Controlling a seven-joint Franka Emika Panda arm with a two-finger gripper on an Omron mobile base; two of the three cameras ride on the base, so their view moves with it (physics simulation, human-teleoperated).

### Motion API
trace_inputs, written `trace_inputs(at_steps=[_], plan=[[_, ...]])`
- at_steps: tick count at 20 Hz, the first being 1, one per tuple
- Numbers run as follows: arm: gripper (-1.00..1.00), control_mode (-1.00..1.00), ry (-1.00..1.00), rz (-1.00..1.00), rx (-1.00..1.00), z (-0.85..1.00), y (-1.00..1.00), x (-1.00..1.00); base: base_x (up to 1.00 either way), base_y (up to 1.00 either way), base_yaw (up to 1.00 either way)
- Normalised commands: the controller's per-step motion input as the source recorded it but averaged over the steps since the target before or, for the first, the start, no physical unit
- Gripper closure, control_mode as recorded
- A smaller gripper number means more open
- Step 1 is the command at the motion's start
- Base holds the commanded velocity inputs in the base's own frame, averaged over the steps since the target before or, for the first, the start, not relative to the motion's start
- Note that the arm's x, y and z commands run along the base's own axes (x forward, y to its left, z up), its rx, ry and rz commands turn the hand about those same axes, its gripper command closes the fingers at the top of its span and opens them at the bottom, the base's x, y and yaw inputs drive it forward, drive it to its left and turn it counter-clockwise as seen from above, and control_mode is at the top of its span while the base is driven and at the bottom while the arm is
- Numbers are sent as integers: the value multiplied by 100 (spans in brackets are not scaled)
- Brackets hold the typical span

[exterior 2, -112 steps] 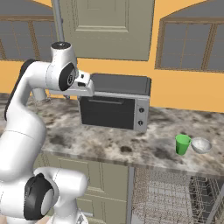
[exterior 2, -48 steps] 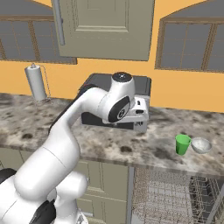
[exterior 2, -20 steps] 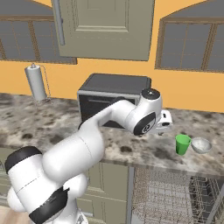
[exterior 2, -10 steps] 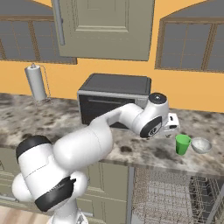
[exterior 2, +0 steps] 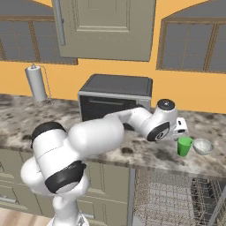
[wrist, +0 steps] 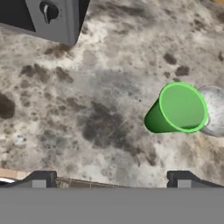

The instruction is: Pick up the cup and bowl from the counter, place them in the dishwasher, and close the dishwasher door.

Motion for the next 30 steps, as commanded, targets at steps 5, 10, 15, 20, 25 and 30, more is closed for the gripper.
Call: trace_inputs(at_steps=[5,10,15,20,25,30], plan=[[-100,-100,0,0,0,-22,-32,34,0,0,0],[-100,-100,0,0,0,-17,-32,29,0,0,0],[-100,-100,0,0,0,-15,-32,24,0,0,0],[-100,-100,0,0,0,-15,-31,23,0,0,0],[-100,-100,0,0,0,-4,-35,19,0,0,0],[-100,-100,-1,0,0,14,-13,1,0,0,0]])
